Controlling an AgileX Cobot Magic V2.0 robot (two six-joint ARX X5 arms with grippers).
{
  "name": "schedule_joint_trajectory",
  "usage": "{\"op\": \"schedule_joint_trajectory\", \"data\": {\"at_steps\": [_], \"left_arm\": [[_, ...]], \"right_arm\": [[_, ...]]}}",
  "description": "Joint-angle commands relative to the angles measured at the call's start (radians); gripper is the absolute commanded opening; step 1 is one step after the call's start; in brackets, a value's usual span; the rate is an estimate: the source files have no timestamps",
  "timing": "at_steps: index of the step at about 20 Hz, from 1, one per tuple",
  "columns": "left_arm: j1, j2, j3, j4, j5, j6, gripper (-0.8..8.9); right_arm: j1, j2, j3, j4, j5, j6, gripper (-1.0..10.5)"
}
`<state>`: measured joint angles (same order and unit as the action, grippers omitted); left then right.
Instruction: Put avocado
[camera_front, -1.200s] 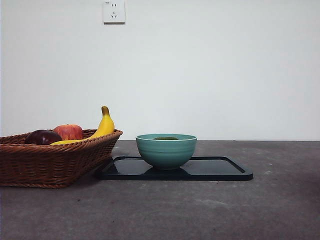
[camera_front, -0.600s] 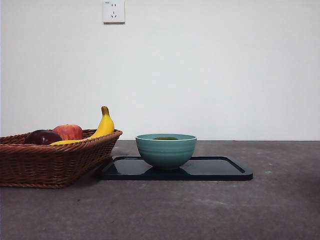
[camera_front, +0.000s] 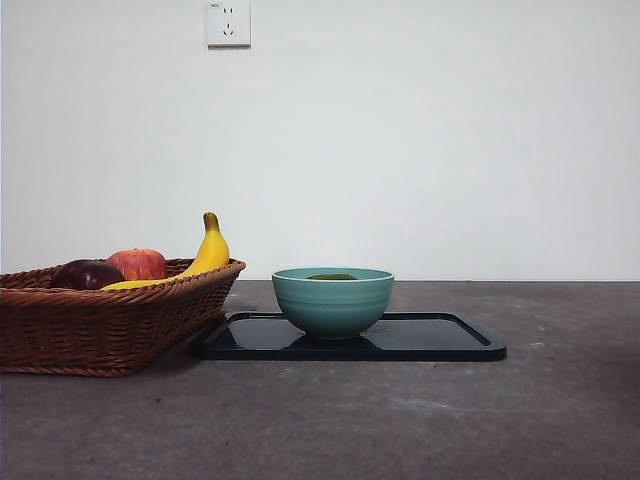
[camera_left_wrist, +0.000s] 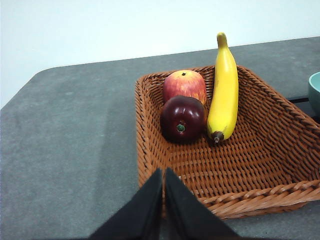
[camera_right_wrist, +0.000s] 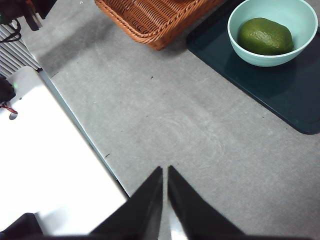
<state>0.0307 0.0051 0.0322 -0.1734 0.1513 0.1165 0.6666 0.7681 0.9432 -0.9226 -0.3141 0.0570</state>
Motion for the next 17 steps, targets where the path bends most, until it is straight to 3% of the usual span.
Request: {"op": "schedule_joint_trajectory", "data": {"at_steps": [1, 12, 14, 17], "left_arm": [[0.003, -0.002, -0.02, -0.007, -0.002, -0.006, 0.09], [0.003, -0.002, -0.02, -0.007, -0.002, -0.006, 0.09], [0.003, -0.002, -0.02, -0.007, -0.002, -0.006, 0.09], [0.003, -0.002, -0.02, -0.007, -0.002, -0.006, 0.09]], "right_arm": [[0.008, 0.006, 0.008, 0.01, -0.002, 0.007, 0.1], [-0.01, -0.01, 0.009, 0.014, 0.004, -0.001, 0.1], [-0.085, -0.042, 0.006, 0.02, 0.0, -0.08, 0.1], [-0.284, -0.138, -0.048, 0.145, -0.004, -0.092, 0.1]]}}
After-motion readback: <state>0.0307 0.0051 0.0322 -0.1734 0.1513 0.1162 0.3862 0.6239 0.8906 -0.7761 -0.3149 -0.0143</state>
